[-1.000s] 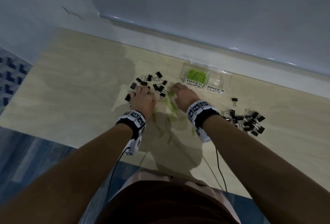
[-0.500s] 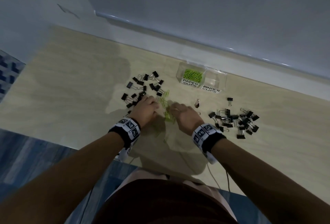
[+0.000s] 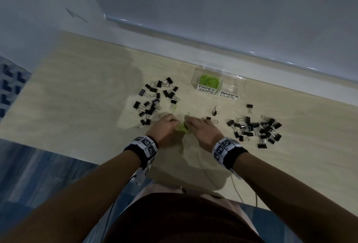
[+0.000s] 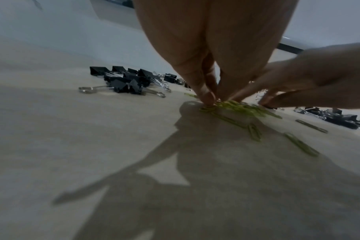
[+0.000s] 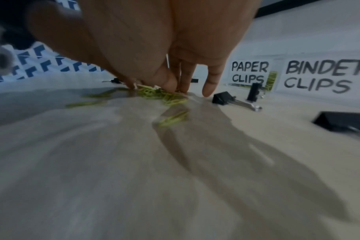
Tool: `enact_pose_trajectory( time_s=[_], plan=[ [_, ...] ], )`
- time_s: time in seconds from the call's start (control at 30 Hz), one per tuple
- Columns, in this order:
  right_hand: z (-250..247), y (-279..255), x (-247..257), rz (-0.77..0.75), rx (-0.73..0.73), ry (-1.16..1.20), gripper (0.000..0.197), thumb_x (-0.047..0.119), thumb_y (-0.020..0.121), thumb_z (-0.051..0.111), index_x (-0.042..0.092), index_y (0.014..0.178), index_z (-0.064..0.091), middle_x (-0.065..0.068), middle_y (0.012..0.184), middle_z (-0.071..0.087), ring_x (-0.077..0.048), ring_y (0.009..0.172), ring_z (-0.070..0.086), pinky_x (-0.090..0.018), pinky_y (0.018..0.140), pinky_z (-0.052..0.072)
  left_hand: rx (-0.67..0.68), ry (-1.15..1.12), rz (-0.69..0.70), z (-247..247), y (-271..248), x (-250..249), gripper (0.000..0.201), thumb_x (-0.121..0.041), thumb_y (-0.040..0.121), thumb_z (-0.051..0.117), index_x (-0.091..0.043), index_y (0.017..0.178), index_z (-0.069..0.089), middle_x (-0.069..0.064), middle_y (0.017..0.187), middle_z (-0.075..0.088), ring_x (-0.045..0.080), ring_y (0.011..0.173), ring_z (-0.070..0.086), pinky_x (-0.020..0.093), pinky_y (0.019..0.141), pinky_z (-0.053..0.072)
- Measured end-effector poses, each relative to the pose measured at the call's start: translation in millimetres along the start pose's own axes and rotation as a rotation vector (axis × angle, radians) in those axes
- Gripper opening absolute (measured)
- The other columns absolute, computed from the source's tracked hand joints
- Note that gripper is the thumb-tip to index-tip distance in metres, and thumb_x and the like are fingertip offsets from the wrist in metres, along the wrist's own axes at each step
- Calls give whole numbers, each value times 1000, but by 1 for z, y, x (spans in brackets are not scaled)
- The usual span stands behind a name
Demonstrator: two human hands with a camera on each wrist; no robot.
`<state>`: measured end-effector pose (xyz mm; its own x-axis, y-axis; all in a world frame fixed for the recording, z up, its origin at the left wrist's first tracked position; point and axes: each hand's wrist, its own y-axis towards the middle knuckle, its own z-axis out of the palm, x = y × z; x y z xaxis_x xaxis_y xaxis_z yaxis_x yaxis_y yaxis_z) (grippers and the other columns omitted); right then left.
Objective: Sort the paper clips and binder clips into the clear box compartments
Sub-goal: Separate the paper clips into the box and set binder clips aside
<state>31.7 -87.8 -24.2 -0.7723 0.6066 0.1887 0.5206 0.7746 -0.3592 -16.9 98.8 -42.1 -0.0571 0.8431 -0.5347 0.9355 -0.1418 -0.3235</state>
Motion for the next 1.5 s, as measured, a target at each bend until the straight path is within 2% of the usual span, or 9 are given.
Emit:
enact_pose_trajectory(
  time_s=[0.17,0.3,0.47,0.57,0.67,0.8,1.07,1.27,1.5],
  plan=[
    [18,-34,-8,61,-123,206,75,-15,69,49,13,138,41,-10,142,40,-33,119,47,-40,94,45,-90,112,-43,-8,19,-6,54,6,85,47,-5,137,39,11,143,34,26,126,40,34,106,40],
    [24,-51,-5,282,-301,360,45,-1,77,57,5,121,56,-20,115,53,-39,99,53,-47,71,56,-42,228,74,-4,16,-9,54,5,82,47,-10,134,46,6,137,37,24,127,34,33,105,39],
    [28,-43,6,485,-199,577,64,28,75,72,12,131,47,-13,127,39,-33,112,46,-43,93,49,52,182,147,-2,-11,1,69,-40,85,61,-18,144,32,5,139,36,21,125,32,38,104,41],
    [28,-27,12,472,-93,563,79,37,73,75,16,139,36,-8,135,31,-28,123,38,-39,104,41,122,176,39,6,-18,14,90,-38,78,72,-16,147,19,10,138,27,24,125,33,37,102,44],
    [21,-9,17,448,-107,554,77,34,72,76,14,137,40,-8,131,34,-28,120,40,-39,103,42,83,216,57,15,-8,10,68,-9,85,62,-12,144,29,13,132,33,26,120,38,36,101,43],
    [14,7,12,380,-91,542,62,18,74,74,17,131,49,-9,123,43,-31,112,49,-38,98,44,95,50,38,11,9,-9,63,-30,77,73,-8,130,47,11,123,43,24,111,45,36,99,42],
    [8,-6,-10,364,-246,528,31,5,78,64,10,109,64,-16,100,60,-35,92,58,-39,80,47,123,82,65,-1,30,-33,33,-13,85,61,-10,117,56,11,112,55,27,101,55,36,89,46],
    [9,-16,-32,571,-347,692,11,4,75,66,8,84,72,-13,92,71,-27,85,64,-27,80,48,122,22,34,-11,50,-39,28,-4,76,61,-11,103,60,9,100,60,25,91,56,28,74,43],
    [-17,-16,-65,728,-469,1027,19,4,69,74,22,64,71,-8,69,71,-19,64,67,-38,69,59,110,-233,-41,-23,67,-38,19,1,70,69,-12,83,63,5,80,61,15,66,52,31,64,49]
  ],
)
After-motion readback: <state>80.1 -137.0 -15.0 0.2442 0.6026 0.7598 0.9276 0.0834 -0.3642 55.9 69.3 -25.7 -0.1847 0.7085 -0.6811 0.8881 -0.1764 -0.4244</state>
